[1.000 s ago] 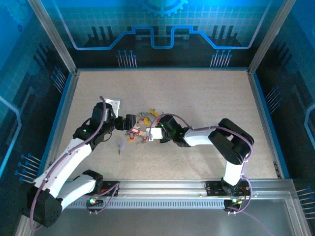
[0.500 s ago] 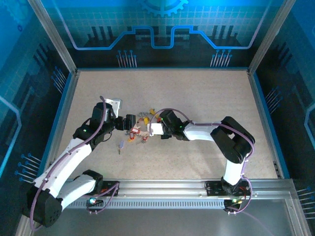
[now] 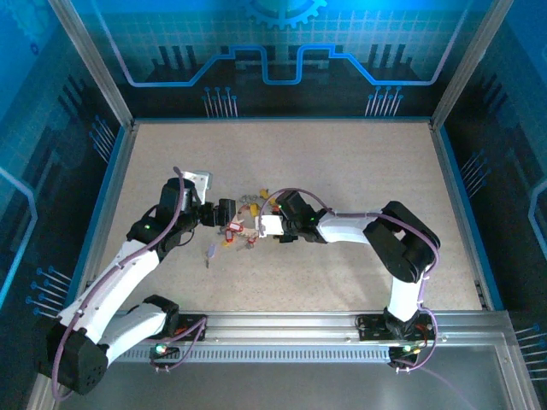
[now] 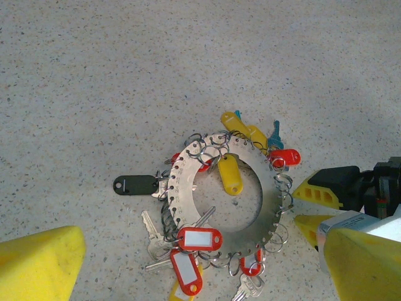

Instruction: Put the keys on the keyring

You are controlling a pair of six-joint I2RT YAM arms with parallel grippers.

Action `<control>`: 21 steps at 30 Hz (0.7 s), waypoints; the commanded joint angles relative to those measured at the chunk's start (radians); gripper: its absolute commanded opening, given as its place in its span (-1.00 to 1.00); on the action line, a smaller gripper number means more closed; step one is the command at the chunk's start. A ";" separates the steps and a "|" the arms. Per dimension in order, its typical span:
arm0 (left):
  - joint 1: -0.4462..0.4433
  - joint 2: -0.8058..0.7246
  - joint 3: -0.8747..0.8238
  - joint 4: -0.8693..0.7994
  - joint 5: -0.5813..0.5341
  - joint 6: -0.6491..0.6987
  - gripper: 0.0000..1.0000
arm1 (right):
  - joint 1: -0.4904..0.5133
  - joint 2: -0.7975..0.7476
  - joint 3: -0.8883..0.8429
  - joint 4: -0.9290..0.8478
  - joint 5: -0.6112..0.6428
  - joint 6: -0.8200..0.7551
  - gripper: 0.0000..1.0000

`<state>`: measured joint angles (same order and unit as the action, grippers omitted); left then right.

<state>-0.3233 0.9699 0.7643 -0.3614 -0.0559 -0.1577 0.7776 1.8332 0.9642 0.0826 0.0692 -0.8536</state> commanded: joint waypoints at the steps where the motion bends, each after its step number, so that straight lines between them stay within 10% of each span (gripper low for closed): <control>1: 0.009 -0.004 0.024 -0.013 0.003 -0.004 0.98 | 0.001 0.017 0.042 -0.036 -0.044 0.015 -0.28; 21: 0.009 -0.025 0.012 0.003 -0.024 -0.010 0.98 | -0.011 0.094 0.165 -0.228 -0.046 -0.001 -0.57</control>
<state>-0.3233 0.9623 0.7643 -0.3607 -0.0647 -0.1581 0.7757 1.9118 1.1046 -0.0841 0.0490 -0.8516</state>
